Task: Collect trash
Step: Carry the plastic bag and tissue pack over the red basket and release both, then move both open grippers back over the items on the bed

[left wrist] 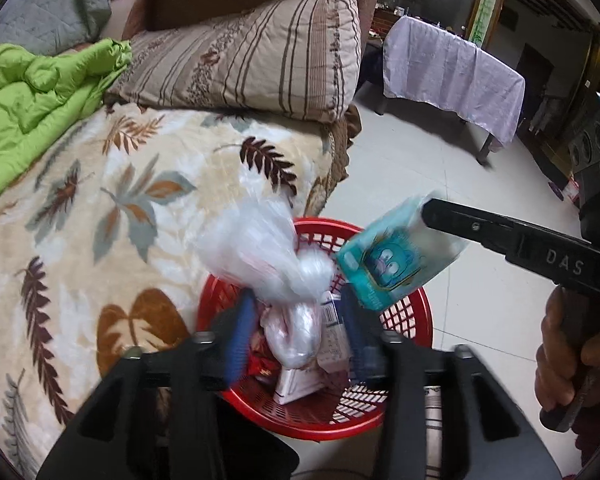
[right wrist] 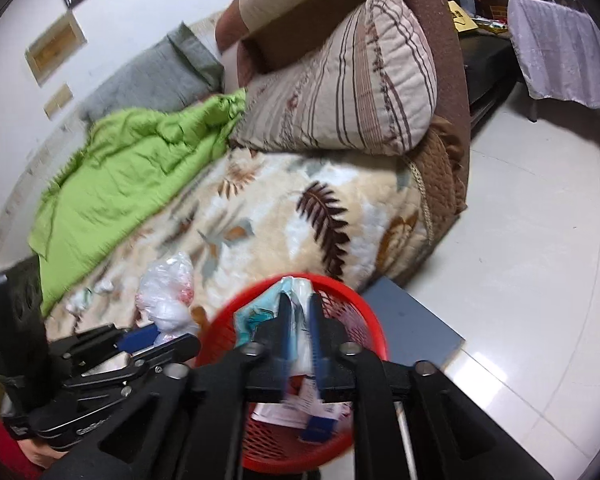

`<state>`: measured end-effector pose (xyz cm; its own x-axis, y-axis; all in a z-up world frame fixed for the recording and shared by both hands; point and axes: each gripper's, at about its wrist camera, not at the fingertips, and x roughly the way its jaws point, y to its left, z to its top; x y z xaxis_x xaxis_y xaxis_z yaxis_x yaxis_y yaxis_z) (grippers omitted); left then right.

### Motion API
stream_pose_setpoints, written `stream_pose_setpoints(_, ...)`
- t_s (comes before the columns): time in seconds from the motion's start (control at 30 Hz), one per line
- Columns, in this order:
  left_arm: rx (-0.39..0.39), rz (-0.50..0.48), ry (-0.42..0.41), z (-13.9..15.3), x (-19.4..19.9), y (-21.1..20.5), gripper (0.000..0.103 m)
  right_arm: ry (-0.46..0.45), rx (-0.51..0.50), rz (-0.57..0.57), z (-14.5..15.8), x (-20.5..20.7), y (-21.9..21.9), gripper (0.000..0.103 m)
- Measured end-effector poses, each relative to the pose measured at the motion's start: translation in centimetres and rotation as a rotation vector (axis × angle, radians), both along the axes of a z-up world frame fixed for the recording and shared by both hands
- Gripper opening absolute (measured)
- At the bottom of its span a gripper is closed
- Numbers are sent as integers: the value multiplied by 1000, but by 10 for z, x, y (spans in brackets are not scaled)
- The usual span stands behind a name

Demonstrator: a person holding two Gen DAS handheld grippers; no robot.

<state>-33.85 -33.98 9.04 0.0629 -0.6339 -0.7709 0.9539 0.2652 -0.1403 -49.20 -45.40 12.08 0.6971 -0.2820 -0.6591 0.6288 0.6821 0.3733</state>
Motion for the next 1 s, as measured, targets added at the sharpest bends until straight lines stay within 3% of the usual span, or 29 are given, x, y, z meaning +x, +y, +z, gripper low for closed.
stream_pose_setpoints(0.03, -7, -3, 2, 1, 0, 2, 50, -6, 3, -9, 0, -2, 0, 42)
stream_pose_setpoints(0.2, -33, 32, -6, 13, 12, 16, 51, -46, 2, 7, 10, 4, 1, 42)
stream_pose_setpoints(0.4, -86, 171, -8, 33, 56, 54, 51, -73, -16, 126, 24, 49, 20, 42)
stream_pose_setpoints(0.67, -128, 485, -34, 50, 148, 156, 55, -67, -30, 417, 34, 165, 84, 42)
stream_pose_setpoints(1.0, -88, 875, -50, 32, 250, 305, 57, 14, -54, 784, 26, 336, 180, 48)
